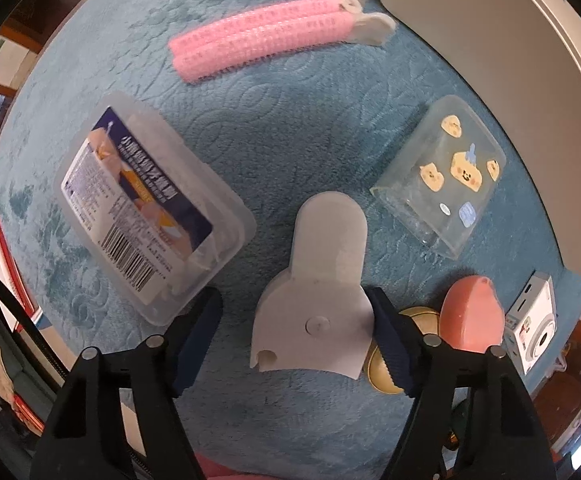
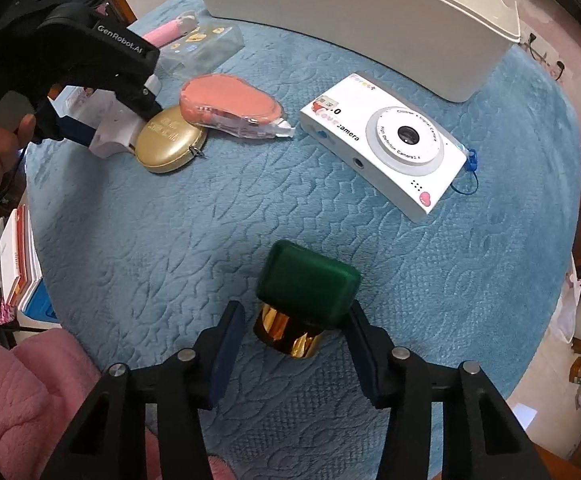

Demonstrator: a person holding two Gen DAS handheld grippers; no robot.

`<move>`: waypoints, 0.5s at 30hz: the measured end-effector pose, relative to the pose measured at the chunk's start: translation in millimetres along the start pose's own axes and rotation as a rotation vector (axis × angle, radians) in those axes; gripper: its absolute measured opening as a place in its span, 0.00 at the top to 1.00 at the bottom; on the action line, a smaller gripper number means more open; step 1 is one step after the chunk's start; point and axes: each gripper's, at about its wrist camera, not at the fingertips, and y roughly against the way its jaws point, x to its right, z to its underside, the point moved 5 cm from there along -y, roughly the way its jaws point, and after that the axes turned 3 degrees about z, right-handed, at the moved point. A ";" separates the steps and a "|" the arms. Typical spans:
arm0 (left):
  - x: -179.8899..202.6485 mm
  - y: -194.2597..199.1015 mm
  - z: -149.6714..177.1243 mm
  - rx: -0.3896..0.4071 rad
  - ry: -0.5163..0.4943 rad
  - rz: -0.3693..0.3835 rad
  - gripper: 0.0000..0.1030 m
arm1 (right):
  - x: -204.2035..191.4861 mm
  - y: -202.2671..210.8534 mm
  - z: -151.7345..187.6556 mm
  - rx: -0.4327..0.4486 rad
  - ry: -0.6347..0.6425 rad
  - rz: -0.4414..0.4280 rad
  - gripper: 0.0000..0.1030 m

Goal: Organize rigid objects
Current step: 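Grasp the white plastic piece with the left tool while the right tool grasps the green-and-gold cap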

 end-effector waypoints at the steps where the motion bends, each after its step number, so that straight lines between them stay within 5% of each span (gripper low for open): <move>1: -0.1 1.4 0.4 -0.001 0.000 0.000 0.30 | 1.0 0.4 0.5 0.000 -0.001 0.006 0.56; 6: -3.0 2.4 4.1 0.015 -0.009 -0.003 0.41 | 6.2 1.9 3.7 0.001 -0.012 0.017 0.58; 15: -26.8 14.0 34.0 -0.002 -0.045 0.019 0.42 | 1.8 1.3 3.5 -0.024 -0.046 0.045 0.59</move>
